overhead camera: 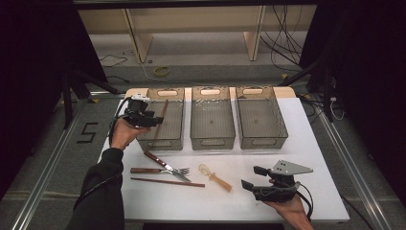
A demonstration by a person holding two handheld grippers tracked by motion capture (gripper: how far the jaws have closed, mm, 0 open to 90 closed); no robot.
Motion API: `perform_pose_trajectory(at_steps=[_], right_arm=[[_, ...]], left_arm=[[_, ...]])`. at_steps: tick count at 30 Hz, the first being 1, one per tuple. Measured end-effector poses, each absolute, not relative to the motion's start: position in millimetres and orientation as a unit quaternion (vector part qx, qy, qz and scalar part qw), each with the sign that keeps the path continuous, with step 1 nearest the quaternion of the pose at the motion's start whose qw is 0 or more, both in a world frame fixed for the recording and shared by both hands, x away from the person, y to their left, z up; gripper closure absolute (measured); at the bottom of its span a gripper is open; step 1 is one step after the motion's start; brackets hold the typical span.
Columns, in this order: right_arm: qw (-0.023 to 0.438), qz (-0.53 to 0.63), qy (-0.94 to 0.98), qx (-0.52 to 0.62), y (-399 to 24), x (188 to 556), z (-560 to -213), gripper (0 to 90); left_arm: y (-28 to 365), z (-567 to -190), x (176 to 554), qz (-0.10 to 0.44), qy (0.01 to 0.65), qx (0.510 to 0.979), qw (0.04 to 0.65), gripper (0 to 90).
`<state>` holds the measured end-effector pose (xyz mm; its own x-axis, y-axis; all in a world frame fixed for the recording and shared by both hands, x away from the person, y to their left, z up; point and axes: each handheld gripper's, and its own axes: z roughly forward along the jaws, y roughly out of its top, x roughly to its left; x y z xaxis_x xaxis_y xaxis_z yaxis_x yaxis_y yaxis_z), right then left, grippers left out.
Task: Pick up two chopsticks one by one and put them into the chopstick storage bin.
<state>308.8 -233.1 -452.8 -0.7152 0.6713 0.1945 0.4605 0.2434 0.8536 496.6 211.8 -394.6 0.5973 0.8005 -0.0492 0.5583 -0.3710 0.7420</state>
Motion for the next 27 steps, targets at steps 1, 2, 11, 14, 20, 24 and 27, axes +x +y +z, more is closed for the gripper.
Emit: perform_pose_trajectory(at_steps=[1,2,11,14,20,24,27], right_arm=[[0.105,0.497,0.781,0.363,-233,309,-453,28.0],[0.105,0.498,0.781,0.363,-233,309,-453,28.0],[0.106,0.498,0.781,0.362,-233,309,-453,28.0],[0.106,0.497,0.781,0.363,-233,309,-453,28.0],[0.106,0.496,0.783,0.359,-232,308,-452,28.0],[0.107,0.497,0.783,0.359,-232,308,-451,28.0],[0.106,0.496,0.783,0.360,-232,308,-451,28.0]], left_arm=[[211,-393,492,0.162,0.415,0.813,0.376,41.5],[210,-391,488,0.160,0.408,0.814,0.381,39.6],[200,-386,450,0.139,0.356,0.842,0.380,28.5],[198,-389,435,0.129,0.338,0.854,0.374,27.1],[184,-401,411,0.109,0.293,0.888,0.336,24.3],[178,-406,400,0.106,0.269,0.907,0.306,24.4],[175,-409,393,0.098,0.257,0.918,0.287,25.7]])
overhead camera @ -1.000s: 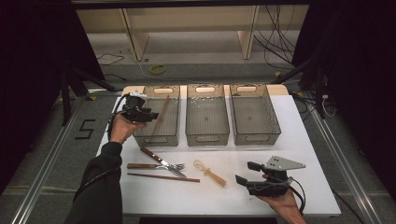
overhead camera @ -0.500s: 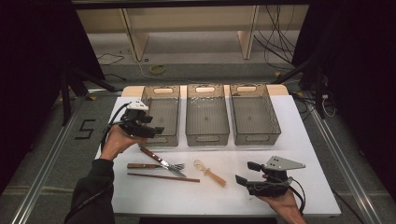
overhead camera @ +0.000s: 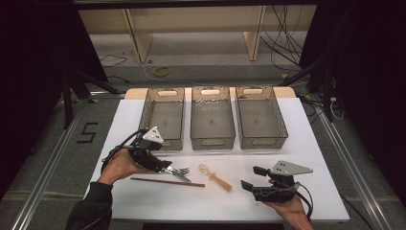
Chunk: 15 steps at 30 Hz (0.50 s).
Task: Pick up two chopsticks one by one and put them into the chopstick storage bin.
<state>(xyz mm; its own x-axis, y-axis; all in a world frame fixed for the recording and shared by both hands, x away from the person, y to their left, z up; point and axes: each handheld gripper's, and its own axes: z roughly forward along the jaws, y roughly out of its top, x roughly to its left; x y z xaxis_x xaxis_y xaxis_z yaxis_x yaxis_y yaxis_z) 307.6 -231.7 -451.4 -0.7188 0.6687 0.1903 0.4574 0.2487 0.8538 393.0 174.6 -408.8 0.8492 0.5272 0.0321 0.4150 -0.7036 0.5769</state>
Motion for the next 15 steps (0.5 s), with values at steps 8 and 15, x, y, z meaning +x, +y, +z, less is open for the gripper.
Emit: perform_pose_trajectory(at_steps=[8,15], right_arm=[[0.107,0.495,0.785,0.358,-231,307,-452,28.0],[0.107,0.496,0.784,0.358,-231,307,-451,28.0]], left_arm=[[165,-422,379,0.067,0.212,0.943,0.246,29.4],[157,-435,375,0.062,0.199,0.954,0.215,36.1]])
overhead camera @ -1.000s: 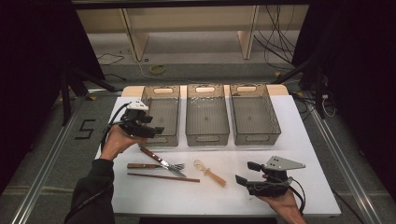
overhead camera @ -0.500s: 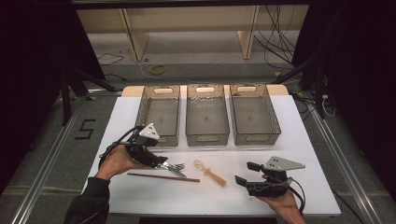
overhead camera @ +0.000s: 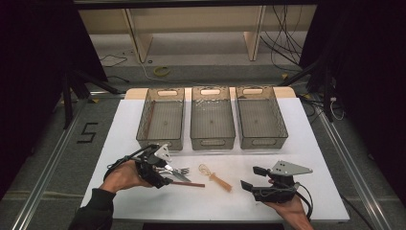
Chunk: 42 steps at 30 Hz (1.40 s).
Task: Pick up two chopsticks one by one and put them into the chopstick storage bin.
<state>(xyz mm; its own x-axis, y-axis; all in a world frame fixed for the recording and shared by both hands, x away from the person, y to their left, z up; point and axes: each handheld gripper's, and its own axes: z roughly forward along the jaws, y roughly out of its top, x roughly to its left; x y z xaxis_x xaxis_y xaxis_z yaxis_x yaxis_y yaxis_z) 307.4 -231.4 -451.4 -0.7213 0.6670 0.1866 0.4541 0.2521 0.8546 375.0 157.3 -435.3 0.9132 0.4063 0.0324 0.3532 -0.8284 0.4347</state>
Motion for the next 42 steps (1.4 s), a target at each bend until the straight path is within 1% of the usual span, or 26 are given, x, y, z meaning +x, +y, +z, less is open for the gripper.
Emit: perform_pose_trajectory(at_steps=[13,20,29,33,42], right_arm=[[0.107,0.495,0.785,0.356,-231,307,-452,28.0],[0.107,0.496,0.785,0.356,-231,307,-452,28.1],[0.105,0.494,0.787,0.355,-230,308,-452,28.0],[0.104,0.495,0.786,0.355,-230,308,-453,28.1],[0.104,0.493,0.787,0.357,-230,308,-453,28.1]], left_arm=[[152,-451,375,0.041,0.183,0.966,0.179,55.6],[149,-459,377,0.032,0.168,0.972,0.164,62.8],[147,-465,379,0.028,0.154,0.977,0.143,69.1],[145,-465,376,0.028,0.138,0.981,0.135,73.4],[144,-465,372,0.026,0.102,0.986,0.133,78.4]])
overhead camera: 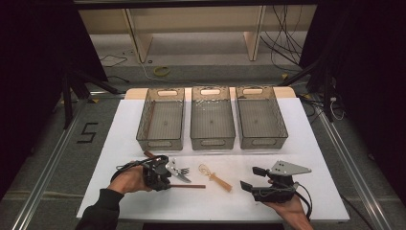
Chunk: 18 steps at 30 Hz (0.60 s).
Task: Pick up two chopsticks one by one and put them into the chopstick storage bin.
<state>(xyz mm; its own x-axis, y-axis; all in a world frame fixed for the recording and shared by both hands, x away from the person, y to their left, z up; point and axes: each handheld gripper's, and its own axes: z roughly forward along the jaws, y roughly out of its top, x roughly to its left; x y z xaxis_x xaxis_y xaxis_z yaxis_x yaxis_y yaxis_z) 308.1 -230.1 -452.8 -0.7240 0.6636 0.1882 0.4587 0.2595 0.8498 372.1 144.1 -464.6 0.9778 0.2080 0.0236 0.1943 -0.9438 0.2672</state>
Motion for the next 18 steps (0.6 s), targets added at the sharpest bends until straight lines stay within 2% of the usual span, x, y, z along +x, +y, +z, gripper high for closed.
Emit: perform_pose_trajectory(at_steps=[8,18], right_arm=[[0.104,0.493,0.787,0.356,-230.6,308.2,-452.6,28.2],[0.105,0.493,0.787,0.356,-230.7,308.0,-452.3,28.2]], left_arm=[[143.7,-464.7,369.5,0.021,0.079,0.988,0.134,82.7],[144.0,-463.5,369.1,0.020,0.071,0.989,0.131,83.7]])
